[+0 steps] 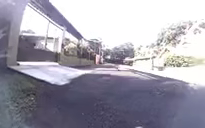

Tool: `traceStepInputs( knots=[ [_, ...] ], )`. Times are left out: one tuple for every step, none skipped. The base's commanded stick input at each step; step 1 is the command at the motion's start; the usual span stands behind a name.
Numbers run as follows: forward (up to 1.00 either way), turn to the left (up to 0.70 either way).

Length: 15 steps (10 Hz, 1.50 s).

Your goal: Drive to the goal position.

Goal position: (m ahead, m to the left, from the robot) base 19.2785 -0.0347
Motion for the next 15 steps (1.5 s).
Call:
traceStepInputs(
  knots=[
    [0.70, -0.35],
    [0.70, -0.35],
    [0.70, -0.35],
    [0.70, -0.35],
    [0.70, -0.35],
    [0.70, -0.35],
    [0.70, -0.35],
    [0.70, -0.35],
    [0.70, -0.35],
    [0.70, -0.35],
    [0.70, -0.35],
    [0.70, -0.35],
    [0.70, -0.35],
    [0.70, -0.34],
    [0.70, -0.16]
  ],
)
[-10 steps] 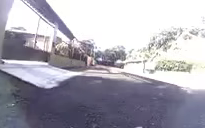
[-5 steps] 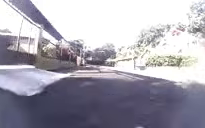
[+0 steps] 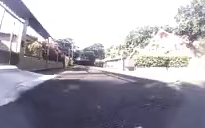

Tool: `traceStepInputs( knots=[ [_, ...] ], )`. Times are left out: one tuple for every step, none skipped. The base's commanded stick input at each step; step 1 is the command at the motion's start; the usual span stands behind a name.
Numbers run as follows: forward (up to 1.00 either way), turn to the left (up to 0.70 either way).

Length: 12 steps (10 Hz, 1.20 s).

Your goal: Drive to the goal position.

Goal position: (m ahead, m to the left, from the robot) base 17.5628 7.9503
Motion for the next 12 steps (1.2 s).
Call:
traceStepInputs(
  knots=[
    [0.70, -0.01],
    [0.70, 0.00],
    [0.70, 0.00],
    [0.70, 0.00],
    [0.70, 0.00],
    [0.70, 0.00],
    [0.70, 0.00],
    [0.70, 0.00],
    [0.70, 0.00],
    [0.70, 0.00],
    [0.70, 0.00],
    [0.70, 0.00]
  ],
)
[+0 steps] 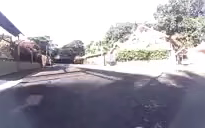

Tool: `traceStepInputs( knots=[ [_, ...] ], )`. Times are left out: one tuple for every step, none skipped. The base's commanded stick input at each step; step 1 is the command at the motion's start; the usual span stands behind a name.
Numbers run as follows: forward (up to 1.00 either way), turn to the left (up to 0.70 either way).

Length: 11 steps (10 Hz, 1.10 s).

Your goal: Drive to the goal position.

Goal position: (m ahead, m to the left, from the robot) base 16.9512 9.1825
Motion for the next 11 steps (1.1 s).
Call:
traceStepInputs(
  knots=[
    [0.70, 0.00],
    [0.70, 0.00],
    [0.70, 0.00],
    [0.70, 0.00],
    [0.70, 0.00],
    [0.70, 0.00],
    [0.70, 0.00],
    [0.70, 0.00],
    [0.70, 0.00],
    [0.70, 0.00],
    [0.70, 0.00]
  ],
)
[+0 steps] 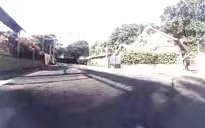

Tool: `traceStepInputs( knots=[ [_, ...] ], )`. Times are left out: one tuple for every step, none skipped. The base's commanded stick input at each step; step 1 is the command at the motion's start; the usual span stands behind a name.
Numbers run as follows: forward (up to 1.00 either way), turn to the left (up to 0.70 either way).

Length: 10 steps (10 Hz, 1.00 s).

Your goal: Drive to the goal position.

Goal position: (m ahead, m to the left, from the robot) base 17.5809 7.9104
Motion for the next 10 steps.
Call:
traceStepInputs(
  knots=[
    [0.70, 0.00],
    [0.70, 0.00],
    [0.70, 0.00],
    [0.70, 0.00],
    [0.70, 0.00],
    [0.70, 0.00],
    [0.70, 0.00],
    [0.70, 0.00],
    [0.70, 0.00],
    [0.70, 0.00]
  ],
)
